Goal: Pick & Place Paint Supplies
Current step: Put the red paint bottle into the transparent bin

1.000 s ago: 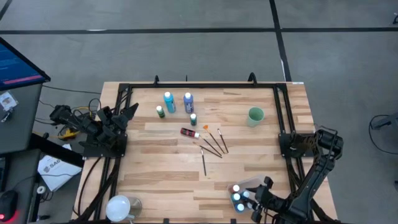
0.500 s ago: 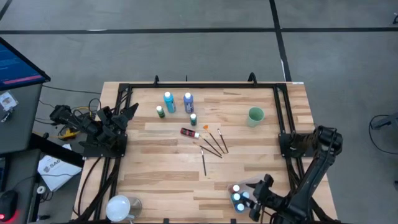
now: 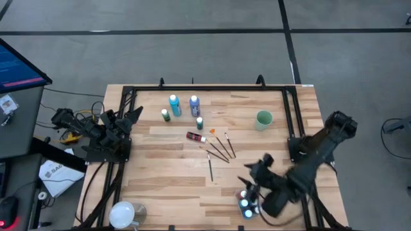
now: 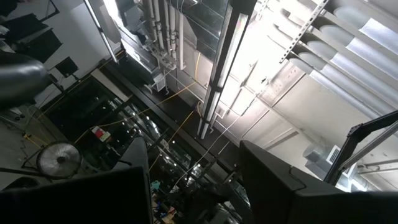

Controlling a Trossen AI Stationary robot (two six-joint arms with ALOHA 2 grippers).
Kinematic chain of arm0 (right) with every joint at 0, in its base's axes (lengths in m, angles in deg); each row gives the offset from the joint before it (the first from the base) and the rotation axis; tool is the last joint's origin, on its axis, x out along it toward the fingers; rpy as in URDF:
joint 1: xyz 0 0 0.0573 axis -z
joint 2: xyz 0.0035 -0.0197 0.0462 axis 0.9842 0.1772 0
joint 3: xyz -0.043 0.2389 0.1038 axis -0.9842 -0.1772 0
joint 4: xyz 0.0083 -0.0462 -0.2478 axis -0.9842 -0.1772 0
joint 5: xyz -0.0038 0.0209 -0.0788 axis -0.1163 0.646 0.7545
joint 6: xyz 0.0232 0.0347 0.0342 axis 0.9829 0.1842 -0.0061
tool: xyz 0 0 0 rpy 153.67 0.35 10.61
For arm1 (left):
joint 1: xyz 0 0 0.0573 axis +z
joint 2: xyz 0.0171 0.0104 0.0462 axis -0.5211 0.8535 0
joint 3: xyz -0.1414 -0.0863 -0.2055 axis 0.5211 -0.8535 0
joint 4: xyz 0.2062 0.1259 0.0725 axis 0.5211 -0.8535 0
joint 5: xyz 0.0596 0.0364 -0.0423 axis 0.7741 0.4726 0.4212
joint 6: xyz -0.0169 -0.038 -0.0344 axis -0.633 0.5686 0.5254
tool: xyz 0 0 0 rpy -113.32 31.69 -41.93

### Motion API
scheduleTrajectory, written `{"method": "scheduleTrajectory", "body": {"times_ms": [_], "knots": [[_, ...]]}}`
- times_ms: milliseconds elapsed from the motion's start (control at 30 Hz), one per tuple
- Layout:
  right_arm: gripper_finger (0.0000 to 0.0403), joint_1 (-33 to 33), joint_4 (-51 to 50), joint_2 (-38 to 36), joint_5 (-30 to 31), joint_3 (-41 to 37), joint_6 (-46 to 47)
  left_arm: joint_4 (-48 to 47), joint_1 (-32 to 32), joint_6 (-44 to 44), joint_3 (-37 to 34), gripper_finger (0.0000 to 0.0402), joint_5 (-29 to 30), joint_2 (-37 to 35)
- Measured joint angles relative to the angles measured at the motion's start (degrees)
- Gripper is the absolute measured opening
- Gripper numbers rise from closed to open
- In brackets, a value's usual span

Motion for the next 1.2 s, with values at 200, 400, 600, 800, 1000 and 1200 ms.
{"method": "scheduleTrajectory", "body": {"times_ms": [200, 400, 600, 800, 1000, 1200], "knots": [[0.0245, 13.8, 13.5, -0.7, -12.5, 0.0, -24.5, 0.0, 0.0, 0.0, 0.0, 0.0132, 0.0, 0.0], [0.0245, 26.1, 24.3, 3.7, -27.6, 0.0, -40.8, 0.0, 0.0, 0.0, 0.0, 0.0132, 0.0, 0.0], [0.0245, 35.3, 32.3, 12.0, -37.9, -0.1, -49.9, 0.1, 0.0, 0.0, 0.0, 0.0132, 0.0, 0.1], [0.0245, 41.6, 38.1, 20.7, -45.5, 0.0, -51.5, -0.1, 0.0, 0.0, 0.0, 0.0132, -0.1, 0.8], [0.0245, 46.0, 38.0, 24.7, -47.4, -0.1, -51.5, 0.0, 0.0, 0.0, 0.0, 0.0132, -0.5, 1.1], [0.0245, 47.7, 38.9, 24.1, -48.1, 0.0, -51.8, 0.0, 0.0, 0.0, 0.0, 0.0132, -0.5, 1.1]]}}
